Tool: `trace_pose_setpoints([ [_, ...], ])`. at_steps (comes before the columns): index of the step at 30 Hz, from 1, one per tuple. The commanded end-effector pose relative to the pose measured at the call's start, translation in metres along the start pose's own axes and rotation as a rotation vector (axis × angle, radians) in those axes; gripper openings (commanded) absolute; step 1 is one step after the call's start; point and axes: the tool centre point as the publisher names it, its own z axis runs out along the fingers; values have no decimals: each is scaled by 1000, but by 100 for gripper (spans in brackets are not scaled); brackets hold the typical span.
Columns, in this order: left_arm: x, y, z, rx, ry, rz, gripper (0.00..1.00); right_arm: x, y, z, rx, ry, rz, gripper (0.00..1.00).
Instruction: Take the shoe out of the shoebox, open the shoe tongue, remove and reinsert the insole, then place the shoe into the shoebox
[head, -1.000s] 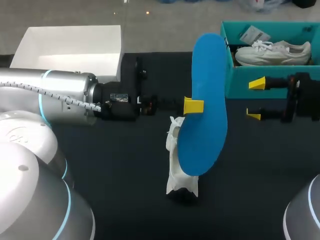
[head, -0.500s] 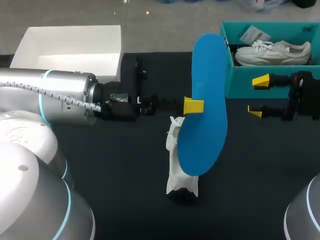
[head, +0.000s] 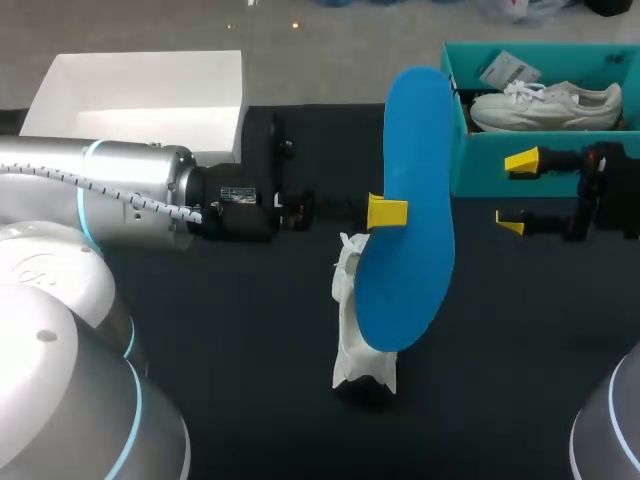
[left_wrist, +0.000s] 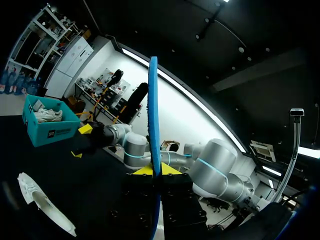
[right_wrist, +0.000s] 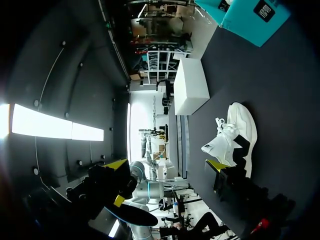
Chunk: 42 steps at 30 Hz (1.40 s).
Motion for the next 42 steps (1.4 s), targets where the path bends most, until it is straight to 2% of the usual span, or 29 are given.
trace_pose_setpoints([
  [1,7,2,3,9,-12,-1,0,0,0,1,-2,-1,0,100],
  [4,-2,7,1,-10,-42,56,0,0,0,1,-2,-1,0,100],
  [6,-11,11,0,-60,-78,153,0,0,0,1,-2,-1,0,100],
  [8,-22,16,-3,-71,-94,237,0,0,0,1,-2,-1,0,100],
  [10,-32,22,-4,-127,-115,336,0,0,0,1,-2,-1,0,100],
  [15,-59,27,-9,-125,-160,479,0,0,0,1,-2,-1,0,100],
  [30,-59,27,-9,-125,-160,479,0,0,0,1,-2,-1,0,100],
  [33,-80,27,-7,-112,-66,704,0,0,0,1,-2,-1,0,100],
  [34,-88,23,-4,-72,-50,805,0,0,0,1,-2,-1,0,100],
  [36,-103,19,-2,-94,4,927,0,0,0,1,-2,-1,0,100],
  [37,-110,15,0,-51,38,998,0,0,0,1,-2,-1,0,100],
  [40,-127,7,6,-18,100,1149,0,0,0,1,-2,-1,0,100],
  [42,-127,7,6,-18,100,1149,0,0,0,1,-2,-1,0,100],
])
